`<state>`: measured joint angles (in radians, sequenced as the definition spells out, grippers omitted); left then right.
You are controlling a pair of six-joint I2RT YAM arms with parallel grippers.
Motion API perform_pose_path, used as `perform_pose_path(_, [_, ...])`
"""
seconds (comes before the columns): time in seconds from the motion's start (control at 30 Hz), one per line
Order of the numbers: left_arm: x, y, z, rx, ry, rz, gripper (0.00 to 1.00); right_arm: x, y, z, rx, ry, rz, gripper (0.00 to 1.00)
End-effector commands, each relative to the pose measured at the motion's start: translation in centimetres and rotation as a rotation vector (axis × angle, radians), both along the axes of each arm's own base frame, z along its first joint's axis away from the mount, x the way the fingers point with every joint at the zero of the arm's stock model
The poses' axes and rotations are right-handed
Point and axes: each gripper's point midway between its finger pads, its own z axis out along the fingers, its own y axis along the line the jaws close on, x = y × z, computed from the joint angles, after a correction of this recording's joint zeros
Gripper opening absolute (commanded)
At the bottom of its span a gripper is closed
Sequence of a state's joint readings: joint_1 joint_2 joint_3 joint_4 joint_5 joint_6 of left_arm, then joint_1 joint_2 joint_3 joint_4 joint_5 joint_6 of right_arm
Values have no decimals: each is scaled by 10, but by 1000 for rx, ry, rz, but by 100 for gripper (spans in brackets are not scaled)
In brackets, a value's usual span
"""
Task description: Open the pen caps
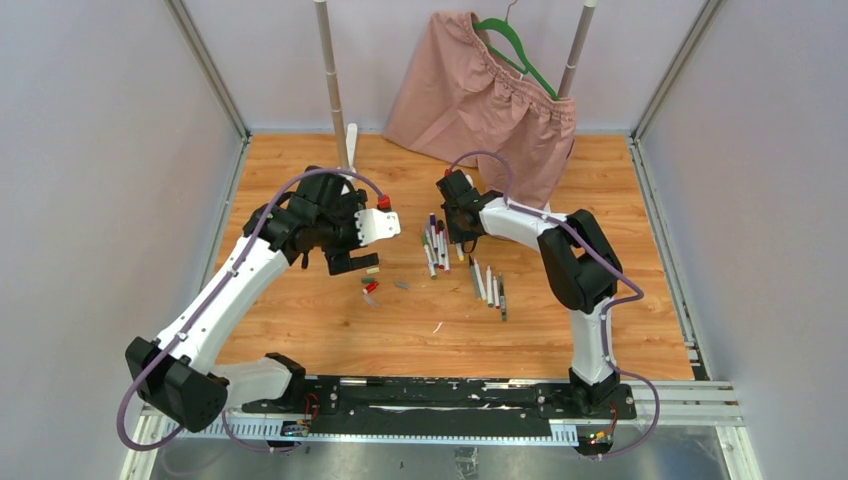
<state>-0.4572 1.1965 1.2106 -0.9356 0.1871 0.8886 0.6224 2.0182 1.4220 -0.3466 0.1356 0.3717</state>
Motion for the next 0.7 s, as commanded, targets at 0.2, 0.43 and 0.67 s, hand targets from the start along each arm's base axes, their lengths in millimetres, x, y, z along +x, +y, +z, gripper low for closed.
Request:
perform_pose_path(0.2, [31,7,35,-13,-221,58,100,-8,-17,-9,-122,-11,-5,0])
perform_pose_path(0.43, [17,1,26,51,-275,-156,100,-6,-6,48,0,-83,42,0])
perform_pose_path(0.67, [-29,-16,10,91,-452,-589,100,-61,25,95,276,6,236,0])
